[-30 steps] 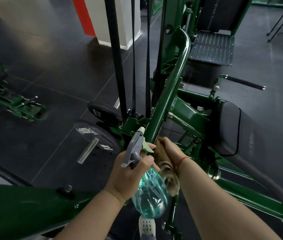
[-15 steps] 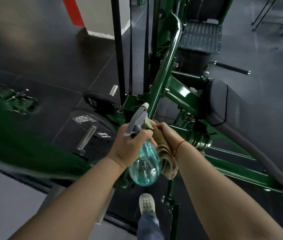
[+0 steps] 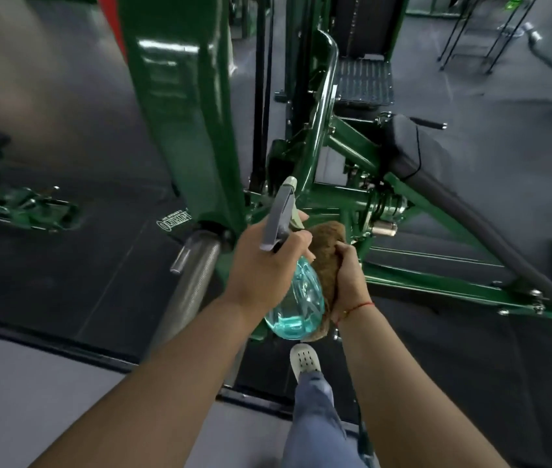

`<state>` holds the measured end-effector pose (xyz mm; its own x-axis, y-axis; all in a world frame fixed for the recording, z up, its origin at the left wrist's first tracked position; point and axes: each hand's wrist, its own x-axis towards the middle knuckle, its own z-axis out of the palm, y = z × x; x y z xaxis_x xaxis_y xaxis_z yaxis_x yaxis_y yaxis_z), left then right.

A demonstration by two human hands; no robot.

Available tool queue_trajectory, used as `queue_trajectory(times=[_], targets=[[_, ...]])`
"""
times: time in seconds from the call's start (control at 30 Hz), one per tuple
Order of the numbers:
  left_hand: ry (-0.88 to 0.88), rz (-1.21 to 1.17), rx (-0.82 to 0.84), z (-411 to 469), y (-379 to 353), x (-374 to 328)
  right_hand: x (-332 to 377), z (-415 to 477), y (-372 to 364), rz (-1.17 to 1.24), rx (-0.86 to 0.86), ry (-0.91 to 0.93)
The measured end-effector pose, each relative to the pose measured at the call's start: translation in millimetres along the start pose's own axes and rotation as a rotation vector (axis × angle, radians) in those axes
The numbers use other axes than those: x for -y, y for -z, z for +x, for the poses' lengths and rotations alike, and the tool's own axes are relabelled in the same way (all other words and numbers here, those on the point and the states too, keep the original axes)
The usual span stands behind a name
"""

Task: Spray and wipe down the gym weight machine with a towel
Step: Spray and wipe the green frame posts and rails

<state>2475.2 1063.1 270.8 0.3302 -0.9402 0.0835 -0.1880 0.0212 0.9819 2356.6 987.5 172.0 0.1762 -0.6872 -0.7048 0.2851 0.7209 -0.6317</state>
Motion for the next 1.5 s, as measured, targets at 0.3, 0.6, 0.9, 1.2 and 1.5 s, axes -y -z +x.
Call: queue_trajectory(times=[0.3,0.6,0.9,1.2,1.5], targets=[[-0.048,-0.059,-0.185,-105,42,-24,-98,-106,-19,0.179,0.062,0.005],[0.025,-0.036,-0.027,-151,69,-41,-126,-143,-35,0.276,0.091,-0.02],[0.22,-0.164,0.02,-167,89,-8,-129,-125,-38,0.077,0.092,-0.143],[0.207,-0.27,-0.245,-165,85,-4,-121,-102,-46,-0.112,-0.024,-0.182],[0.251,-0.148,-0.134,-173,163,23,-138,-94,-68,0.124,-0.122,-0.217]])
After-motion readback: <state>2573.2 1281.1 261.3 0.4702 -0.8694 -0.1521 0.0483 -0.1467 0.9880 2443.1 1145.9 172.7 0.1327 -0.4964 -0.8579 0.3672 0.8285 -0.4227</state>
